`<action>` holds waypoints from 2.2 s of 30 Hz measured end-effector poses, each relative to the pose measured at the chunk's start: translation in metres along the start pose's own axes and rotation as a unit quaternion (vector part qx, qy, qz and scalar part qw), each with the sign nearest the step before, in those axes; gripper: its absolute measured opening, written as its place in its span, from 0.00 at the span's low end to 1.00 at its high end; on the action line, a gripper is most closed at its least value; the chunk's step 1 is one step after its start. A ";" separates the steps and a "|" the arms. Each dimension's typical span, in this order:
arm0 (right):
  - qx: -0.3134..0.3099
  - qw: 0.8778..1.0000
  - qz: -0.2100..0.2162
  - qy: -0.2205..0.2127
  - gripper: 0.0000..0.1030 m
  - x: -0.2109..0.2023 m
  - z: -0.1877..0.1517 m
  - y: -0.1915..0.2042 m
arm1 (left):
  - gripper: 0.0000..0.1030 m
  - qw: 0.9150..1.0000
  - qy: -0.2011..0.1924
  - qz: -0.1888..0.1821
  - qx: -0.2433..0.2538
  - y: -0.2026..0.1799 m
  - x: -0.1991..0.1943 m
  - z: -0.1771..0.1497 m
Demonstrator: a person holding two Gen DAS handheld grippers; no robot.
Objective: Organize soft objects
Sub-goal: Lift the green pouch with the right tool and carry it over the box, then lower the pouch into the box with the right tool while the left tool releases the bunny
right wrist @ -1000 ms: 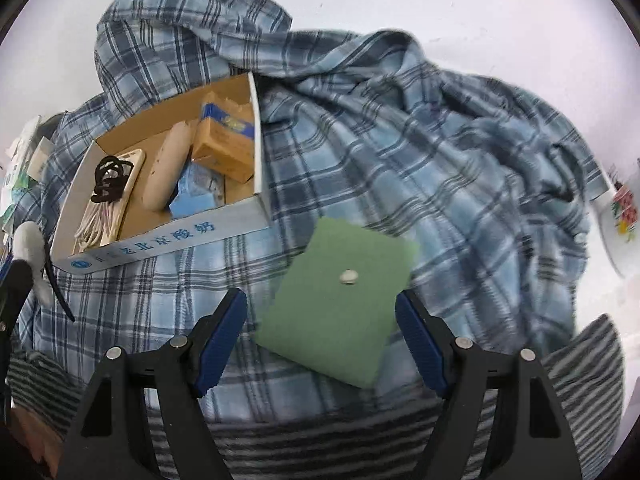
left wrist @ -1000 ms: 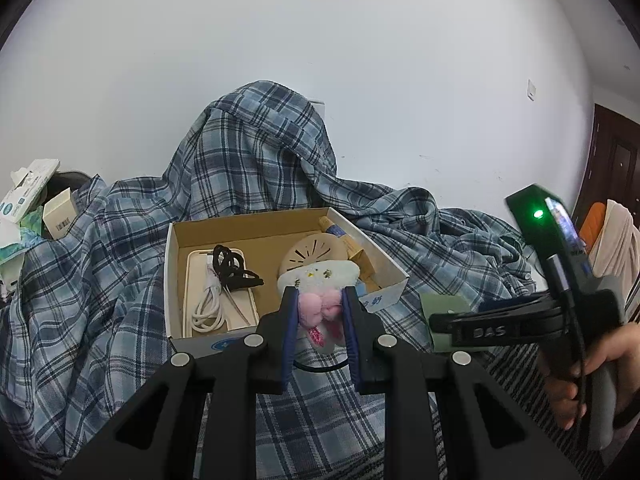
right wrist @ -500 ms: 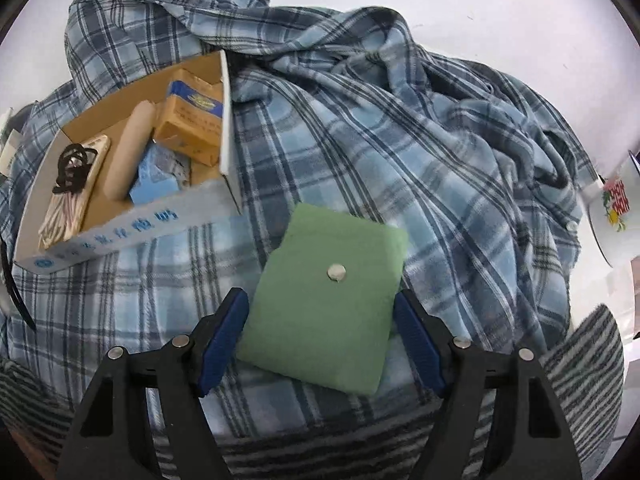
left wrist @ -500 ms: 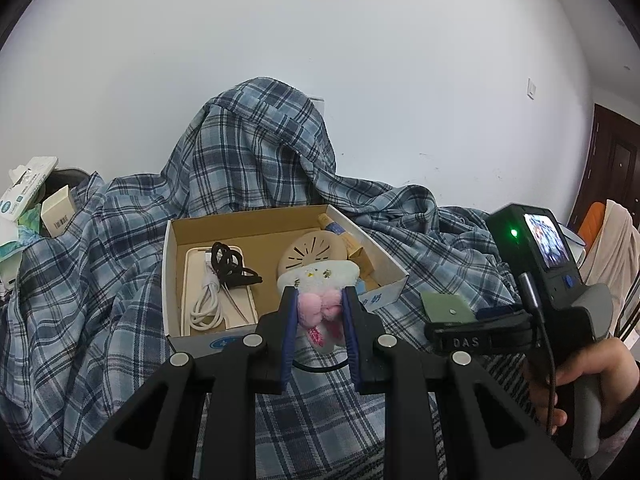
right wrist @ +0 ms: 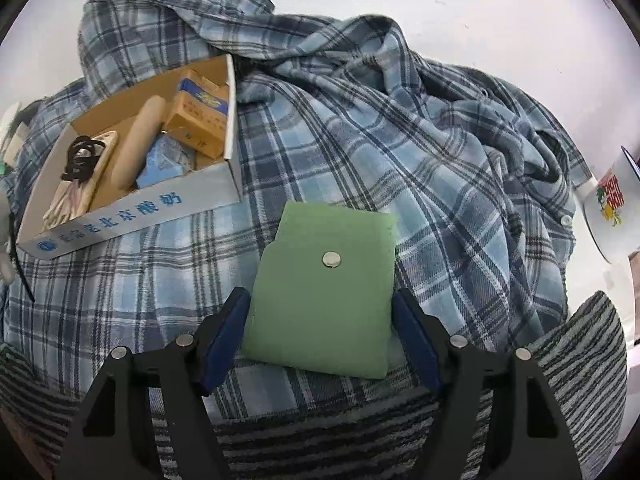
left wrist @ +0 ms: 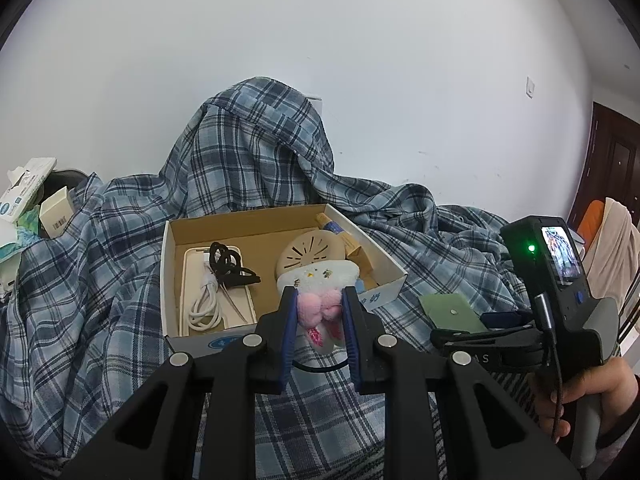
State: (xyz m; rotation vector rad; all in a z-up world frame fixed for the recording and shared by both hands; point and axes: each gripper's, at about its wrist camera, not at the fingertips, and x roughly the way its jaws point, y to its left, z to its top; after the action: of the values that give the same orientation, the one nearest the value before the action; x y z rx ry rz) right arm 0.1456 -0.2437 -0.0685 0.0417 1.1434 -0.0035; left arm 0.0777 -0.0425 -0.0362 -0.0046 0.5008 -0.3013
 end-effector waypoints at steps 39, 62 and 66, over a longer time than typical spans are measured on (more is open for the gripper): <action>-0.153 0.918 0.099 -0.352 0.69 -0.143 -0.009 0.043 | 0.22 0.998 -0.047 0.010 0.028 -0.003 -0.032 0.048; -0.131 0.950 0.145 -0.243 0.69 -0.027 0.105 0.093 | 0.22 0.997 0.058 0.054 -0.018 0.071 0.099 0.062; -0.148 0.953 0.144 -0.221 0.69 -0.011 0.100 0.097 | 0.54 0.995 0.075 0.061 -0.030 0.078 0.110 0.054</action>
State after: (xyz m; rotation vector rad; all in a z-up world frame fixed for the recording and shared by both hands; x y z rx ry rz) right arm 0.2345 -0.1509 -0.0145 -0.0578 0.6726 0.4006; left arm 0.2174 -0.0026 -0.0466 -0.0098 0.6561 -0.1683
